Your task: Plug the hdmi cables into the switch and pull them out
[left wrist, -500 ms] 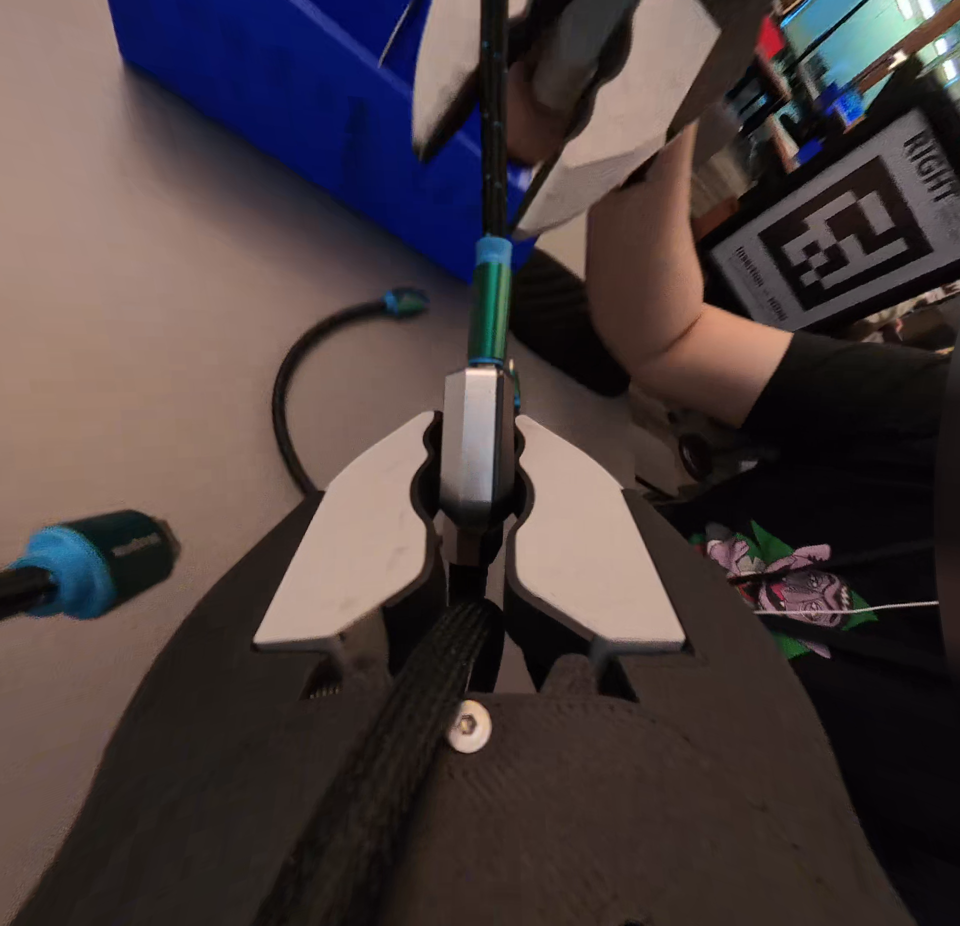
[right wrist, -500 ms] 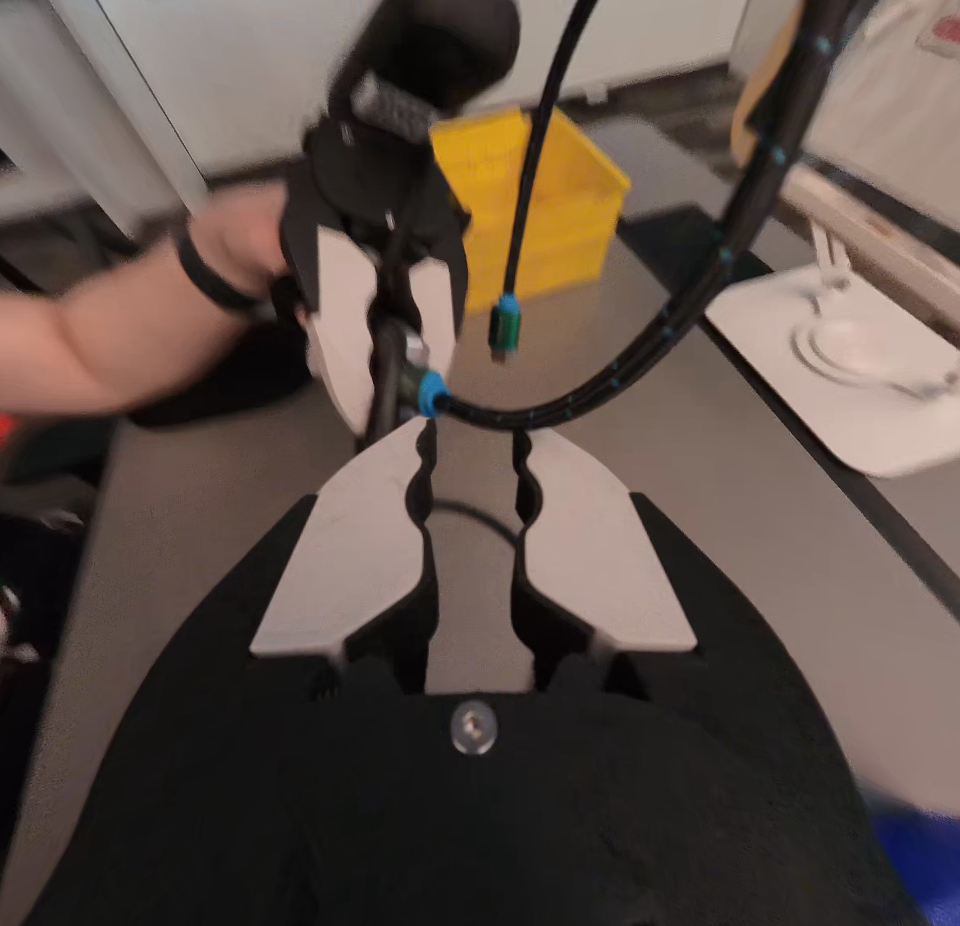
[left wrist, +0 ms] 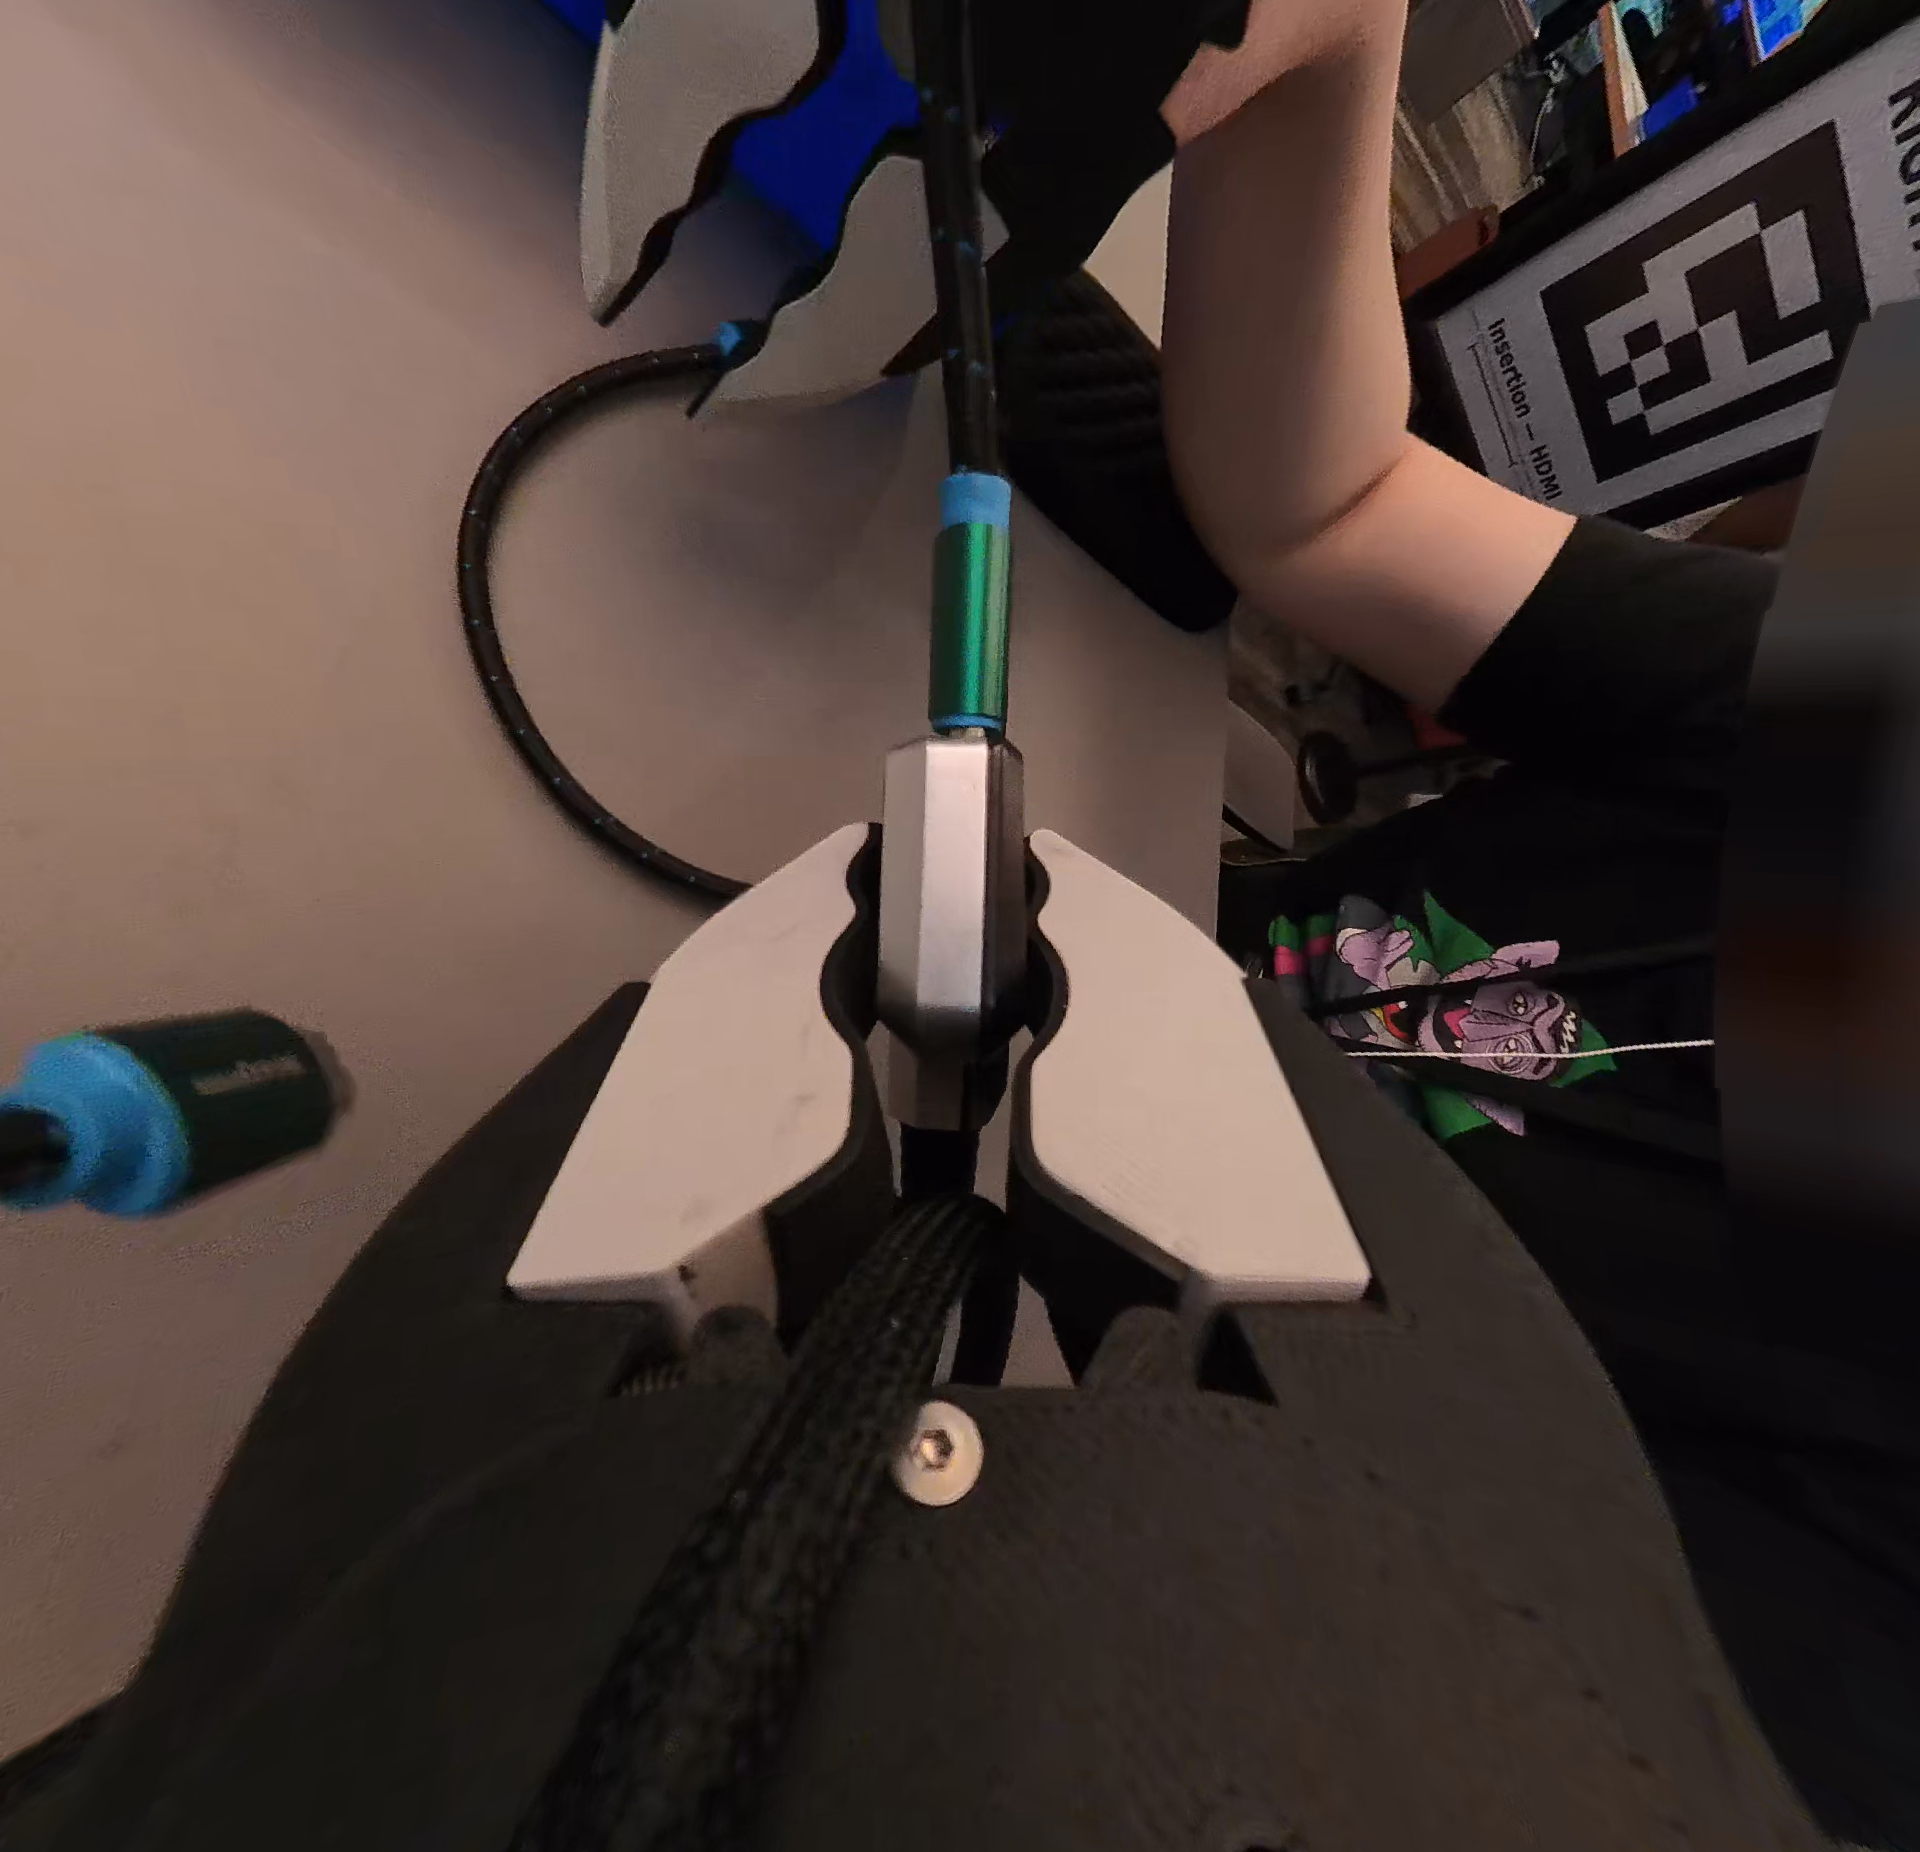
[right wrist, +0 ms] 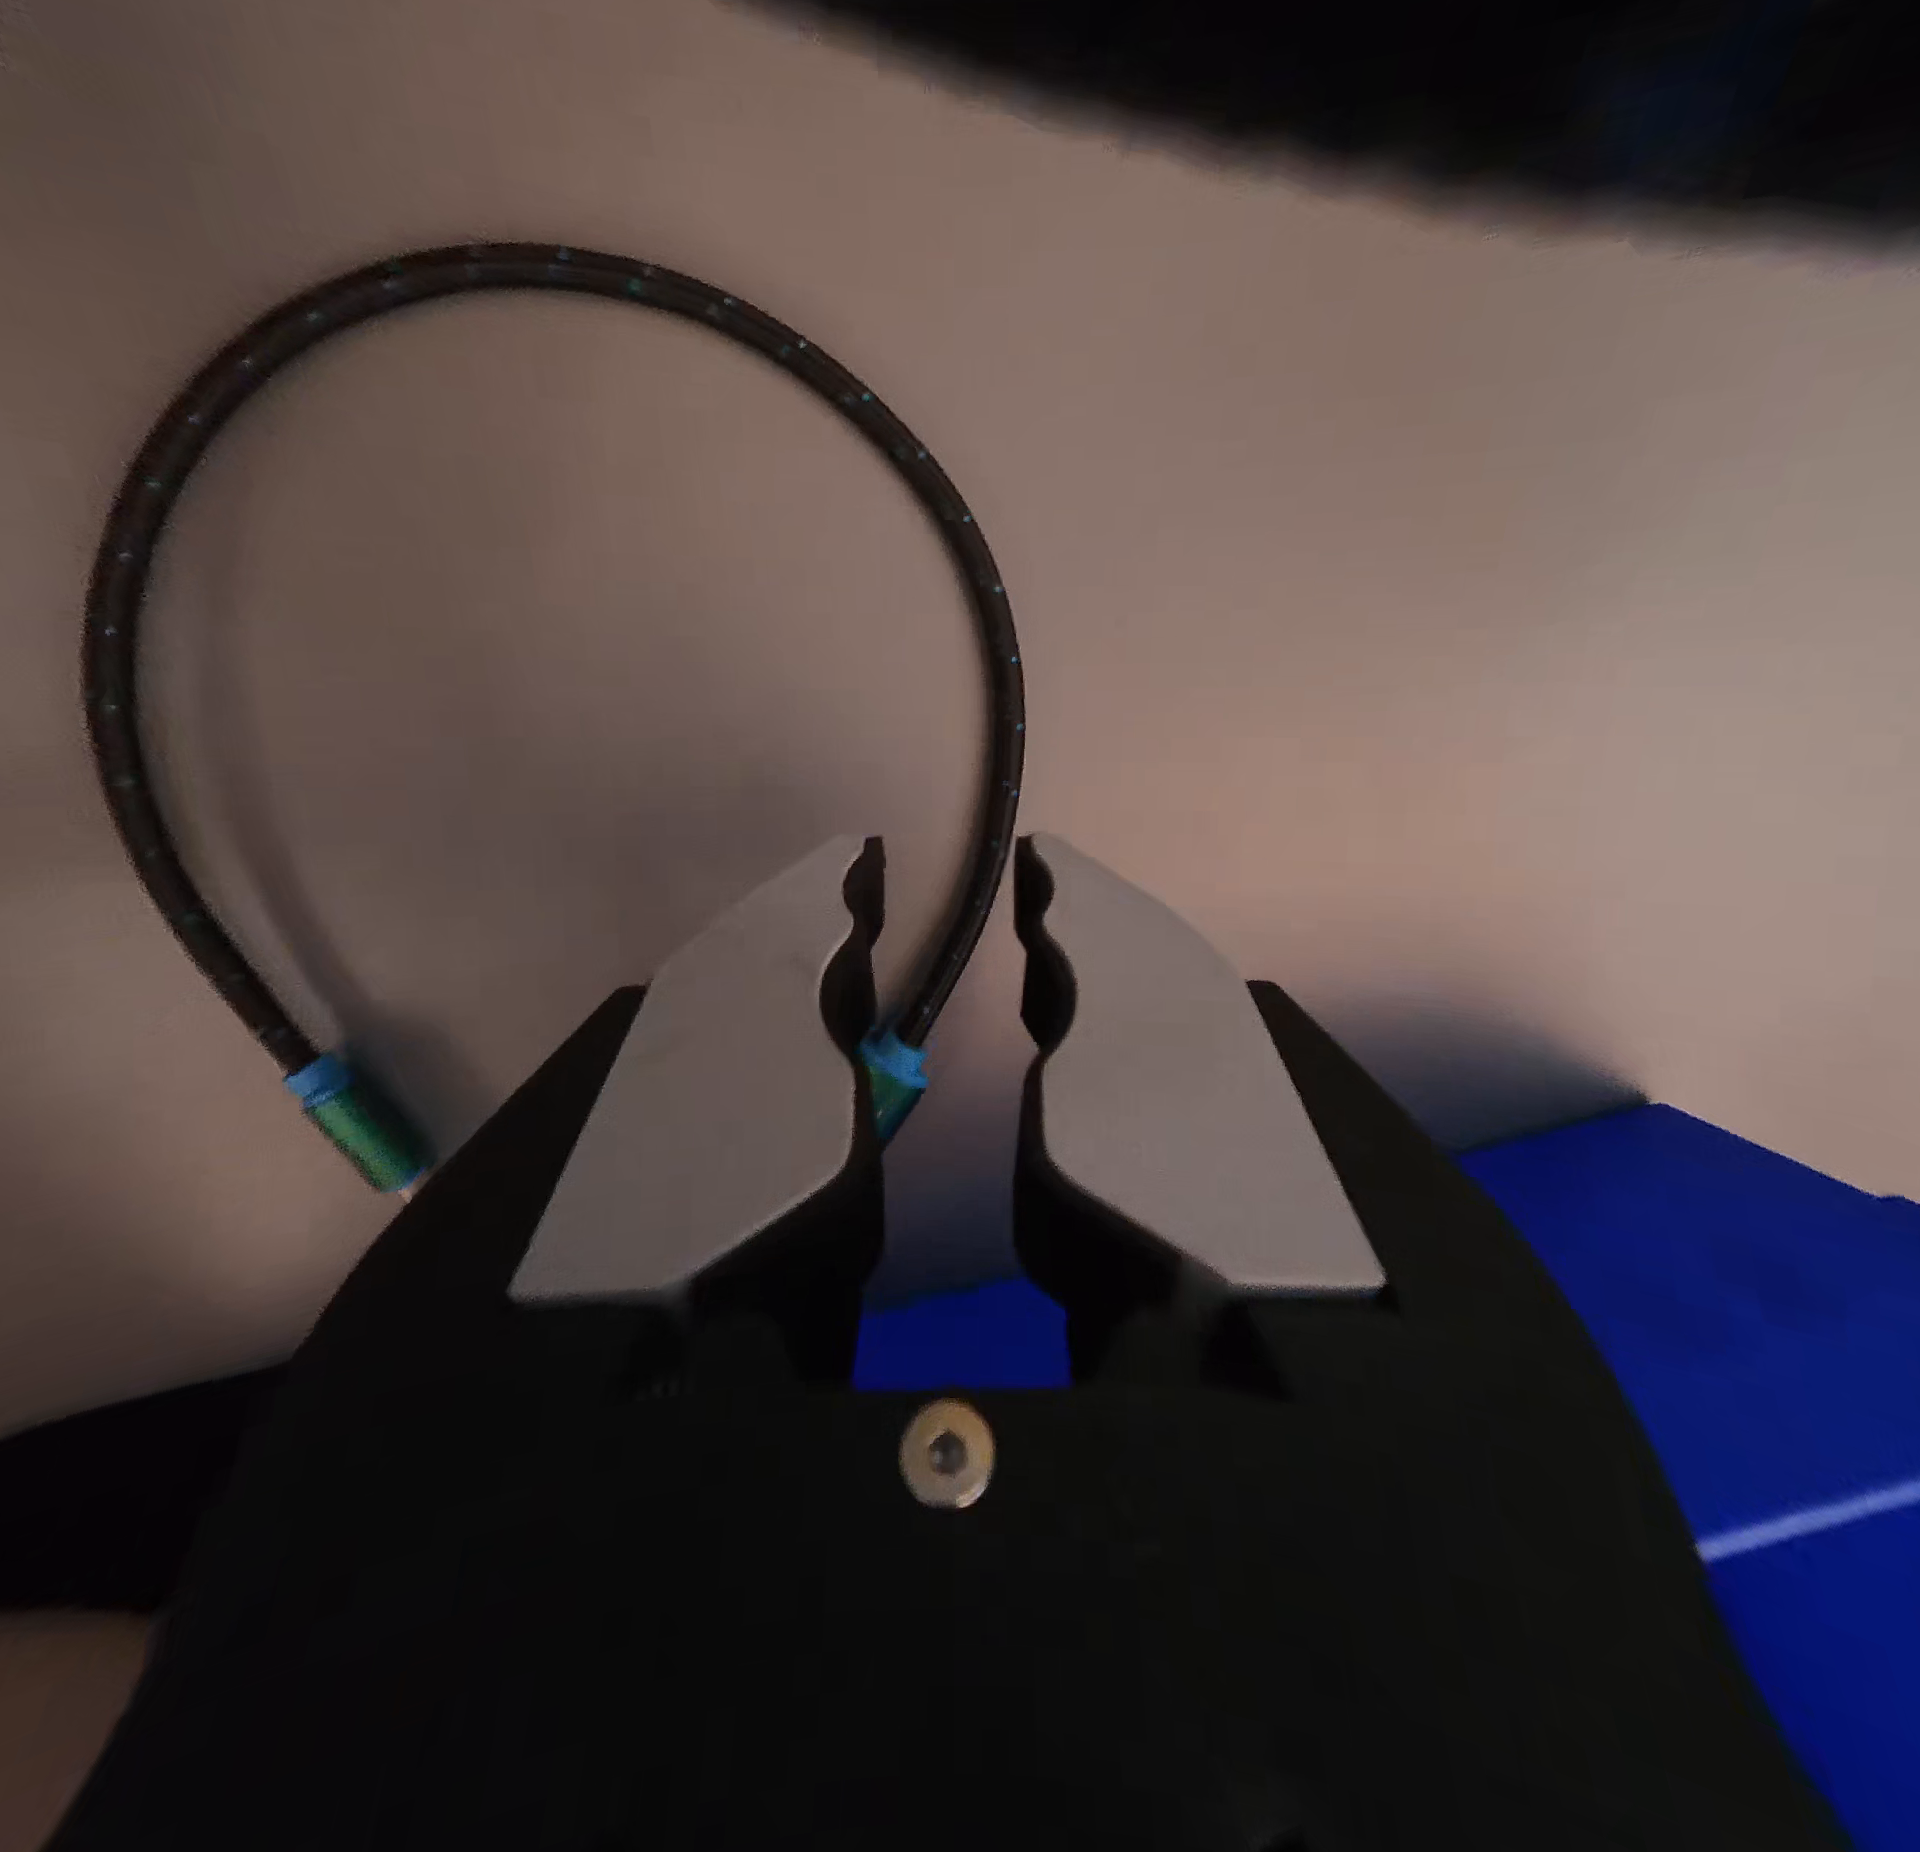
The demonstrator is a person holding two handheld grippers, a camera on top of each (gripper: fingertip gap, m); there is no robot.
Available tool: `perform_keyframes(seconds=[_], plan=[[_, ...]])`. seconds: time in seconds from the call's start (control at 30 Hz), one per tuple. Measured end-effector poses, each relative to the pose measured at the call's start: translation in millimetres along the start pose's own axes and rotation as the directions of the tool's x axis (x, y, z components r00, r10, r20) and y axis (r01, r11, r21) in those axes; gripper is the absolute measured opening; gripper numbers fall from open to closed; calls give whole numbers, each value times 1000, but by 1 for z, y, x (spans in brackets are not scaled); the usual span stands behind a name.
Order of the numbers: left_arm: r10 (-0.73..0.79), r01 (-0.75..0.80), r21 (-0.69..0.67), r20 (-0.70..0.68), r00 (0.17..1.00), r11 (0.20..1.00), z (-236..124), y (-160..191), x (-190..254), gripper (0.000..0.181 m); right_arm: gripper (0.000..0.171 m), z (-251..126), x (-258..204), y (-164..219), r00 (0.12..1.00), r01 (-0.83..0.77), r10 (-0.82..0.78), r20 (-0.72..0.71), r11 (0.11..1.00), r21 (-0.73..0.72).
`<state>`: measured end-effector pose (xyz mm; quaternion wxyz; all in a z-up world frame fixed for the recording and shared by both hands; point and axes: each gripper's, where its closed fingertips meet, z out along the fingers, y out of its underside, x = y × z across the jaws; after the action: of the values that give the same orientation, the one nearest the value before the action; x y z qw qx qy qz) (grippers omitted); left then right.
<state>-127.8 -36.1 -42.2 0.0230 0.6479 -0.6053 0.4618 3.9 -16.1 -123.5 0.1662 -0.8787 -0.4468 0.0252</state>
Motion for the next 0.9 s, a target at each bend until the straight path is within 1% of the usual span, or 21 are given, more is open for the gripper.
perform_keyframes(seconds=[0.03, 0.1, 0.17, 0.27, 0.37, 0.43, 0.57, 0.63, 0.7, 0.8, 0.9], plan=[[-7, 7, 4, 1, 1000, 1000, -1, 0, -1, 20, 25, 1, 2, -1, 1000, 5, -5, -10, 1000, 3], [-13, 13, 23, -4, 1000, 1000, -2, -2, -2, 21, 24, -1, 3, -3, 1000, 18, -18, -12, 1000, 22], [-14, 14, 28, -7, 1000, 999, -3, -3, -3, 21, 24, -7, 3, -8, 999, 41, -40, -14, 997, 70], [-30, 30, 34, 0, 1000, 999, -3, -3, -8, 21, 23, -17, 3, -9, 989, 143, -137, -60, 983, 111], [-64, 64, 65, -4, 998, 996, -6, -6, -14, 21, 23, -22, 4, -3, 981, 190, -181, -74, 974, 124], [-75, 75, 84, -9, 997, 994, -7, -7, -16, 20, 23, -16, 4, 4, 979, 196, -190, -67, 977, 87], [-77, 78, 88, -18, 997, 993, -7, -8, -17, 21, 24, 0, 10, 23, 983, 162, -170, -74, 981, -103], [-74, 76, 92, -19, 997, 993, -8, -8, -16, 21, 24, 4, 11, 27, 981, 164, -177, -81, 975, -152], [-71, 74, 101, -25, 997, 992, -10, -9, -15, 21, 24, 6, 10, 29, 980, 162, -180, -83, 970, -180], [-64, 67, 116, -31, 997, 991, -13, -11, -13, 21, 24, 7, 8, 32, 987, 120, -141, -83, 968, -221], [-56, 59, 126, -32, 998, 990, -16, -12, -11, 21, 24, 9, 1, 19, 990, 105, -120, -70, 978, -181]])
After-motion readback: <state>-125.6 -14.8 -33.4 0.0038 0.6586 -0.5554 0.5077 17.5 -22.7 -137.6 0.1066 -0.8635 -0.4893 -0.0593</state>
